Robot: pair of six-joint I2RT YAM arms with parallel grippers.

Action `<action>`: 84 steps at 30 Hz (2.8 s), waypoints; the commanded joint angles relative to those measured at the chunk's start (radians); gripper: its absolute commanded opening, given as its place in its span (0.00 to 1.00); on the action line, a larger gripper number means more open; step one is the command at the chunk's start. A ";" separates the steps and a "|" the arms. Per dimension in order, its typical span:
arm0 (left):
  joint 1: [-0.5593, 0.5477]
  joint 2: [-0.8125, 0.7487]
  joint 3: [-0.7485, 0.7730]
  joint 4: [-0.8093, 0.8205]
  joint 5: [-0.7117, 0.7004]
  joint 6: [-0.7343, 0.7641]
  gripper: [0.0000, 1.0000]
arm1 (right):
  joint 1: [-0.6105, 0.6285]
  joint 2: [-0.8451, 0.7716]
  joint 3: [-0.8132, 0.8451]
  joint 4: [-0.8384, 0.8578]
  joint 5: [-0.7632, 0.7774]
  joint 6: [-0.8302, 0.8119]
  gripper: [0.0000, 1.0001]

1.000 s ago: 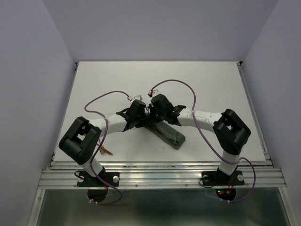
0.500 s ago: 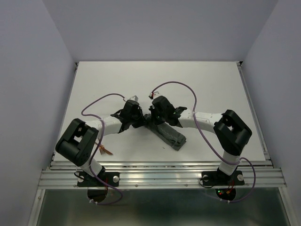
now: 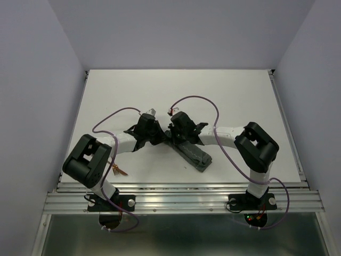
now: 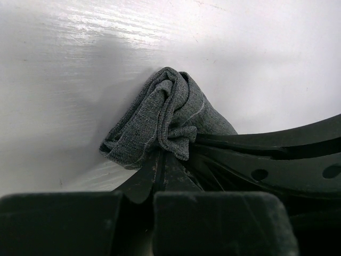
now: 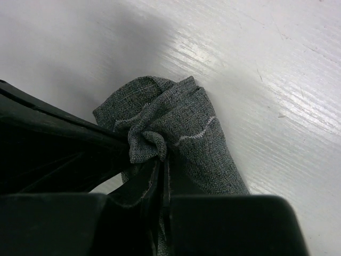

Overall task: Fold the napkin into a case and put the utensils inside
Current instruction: Grasp the top corner of the smaller rectangle folded napkin at the center of the board.

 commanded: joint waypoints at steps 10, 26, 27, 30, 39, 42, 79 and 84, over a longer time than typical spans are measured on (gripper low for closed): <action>0.024 -0.033 -0.035 0.095 0.051 -0.010 0.00 | -0.006 -0.032 -0.012 0.011 -0.002 -0.003 0.21; 0.024 -0.028 -0.041 0.095 0.052 -0.003 0.00 | -0.006 -0.126 0.018 0.011 0.029 0.004 0.43; 0.024 -0.029 -0.041 0.095 0.051 -0.003 0.00 | -0.006 -0.120 0.023 0.011 0.029 0.004 0.43; 0.024 -0.028 -0.045 0.096 0.051 -0.003 0.00 | -0.006 -0.106 0.037 0.011 0.029 0.002 0.43; 0.026 -0.025 -0.045 0.101 0.054 -0.003 0.00 | -0.006 -0.063 0.094 0.010 0.015 -0.015 0.44; 0.026 -0.025 -0.046 0.102 0.054 -0.003 0.00 | -0.006 -0.042 0.106 0.011 0.016 -0.015 0.41; 0.038 -0.079 -0.031 0.095 0.071 -0.009 0.00 | -0.006 -0.048 0.011 -0.001 -0.020 0.034 0.01; 0.040 -0.089 -0.031 0.096 0.077 -0.012 0.00 | -0.006 -0.022 0.009 0.017 -0.030 0.050 0.01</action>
